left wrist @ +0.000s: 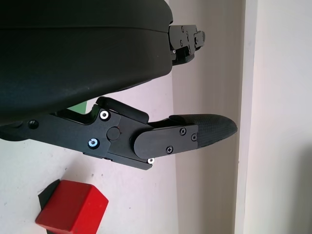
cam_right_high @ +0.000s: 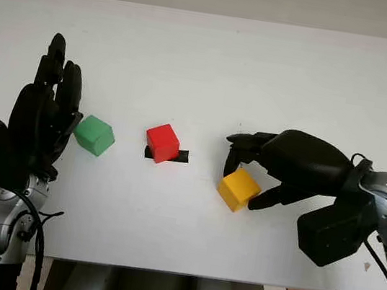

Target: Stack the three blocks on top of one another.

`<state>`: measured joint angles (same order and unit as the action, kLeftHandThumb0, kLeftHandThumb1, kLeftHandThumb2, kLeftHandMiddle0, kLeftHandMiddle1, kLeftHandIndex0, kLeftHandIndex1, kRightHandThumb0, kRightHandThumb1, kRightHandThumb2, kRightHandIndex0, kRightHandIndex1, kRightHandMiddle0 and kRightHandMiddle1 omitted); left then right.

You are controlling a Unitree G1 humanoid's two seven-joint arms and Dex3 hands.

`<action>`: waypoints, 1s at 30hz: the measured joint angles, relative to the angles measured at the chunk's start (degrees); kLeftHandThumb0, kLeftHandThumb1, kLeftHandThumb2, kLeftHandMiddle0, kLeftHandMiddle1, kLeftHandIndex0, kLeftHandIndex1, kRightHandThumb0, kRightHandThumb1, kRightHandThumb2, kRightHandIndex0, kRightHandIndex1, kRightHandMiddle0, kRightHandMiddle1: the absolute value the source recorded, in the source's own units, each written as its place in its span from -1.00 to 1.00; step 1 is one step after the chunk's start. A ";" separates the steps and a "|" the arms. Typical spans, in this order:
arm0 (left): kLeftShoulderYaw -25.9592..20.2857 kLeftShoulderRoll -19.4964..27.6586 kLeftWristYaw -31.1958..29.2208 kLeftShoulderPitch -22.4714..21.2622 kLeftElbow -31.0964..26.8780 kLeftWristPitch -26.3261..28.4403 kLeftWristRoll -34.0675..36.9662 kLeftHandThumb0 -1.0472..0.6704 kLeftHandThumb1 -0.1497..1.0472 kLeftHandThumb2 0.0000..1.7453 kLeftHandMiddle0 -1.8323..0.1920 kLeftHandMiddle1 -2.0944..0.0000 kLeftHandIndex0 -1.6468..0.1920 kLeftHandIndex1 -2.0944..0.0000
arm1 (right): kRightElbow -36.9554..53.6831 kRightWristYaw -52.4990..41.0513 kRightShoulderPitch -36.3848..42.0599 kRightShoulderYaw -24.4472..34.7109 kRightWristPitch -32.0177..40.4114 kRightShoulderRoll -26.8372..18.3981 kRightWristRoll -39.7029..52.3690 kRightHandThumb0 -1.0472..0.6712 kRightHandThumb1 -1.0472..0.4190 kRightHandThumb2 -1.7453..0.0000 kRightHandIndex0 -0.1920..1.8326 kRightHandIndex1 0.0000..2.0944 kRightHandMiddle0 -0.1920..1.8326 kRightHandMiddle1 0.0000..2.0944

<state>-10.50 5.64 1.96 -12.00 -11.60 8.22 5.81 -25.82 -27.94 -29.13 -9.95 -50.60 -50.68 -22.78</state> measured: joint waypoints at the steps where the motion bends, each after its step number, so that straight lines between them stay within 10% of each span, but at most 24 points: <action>1: 0.02 0.00 0.01 0.02 -0.03 0.00 -0.10 -0.56 1.00 -0.39 0.95 0.95 0.89 0.95 | -0.24 0.00 0.00 -0.08 -0.08 0.01 0.19 -0.26 -0.89 0.93 -0.51 -0.94 -0.64 0.38; 30: 0.41 -0.57 0.67 0.24 -0.05 -0.30 -0.97 -0.55 1.00 -0.41 0.94 0.95 0.87 0.95 | 1.14 -15.83 -14.07 2.75 28.99 5.89 17.43 -0.26 -0.84 0.95 -0.40 -0.92 -0.41 0.36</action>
<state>-10.09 5.07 2.63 -11.76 -11.65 7.92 4.84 -24.68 -43.77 -43.20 -7.20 -21.62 -44.79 -5.34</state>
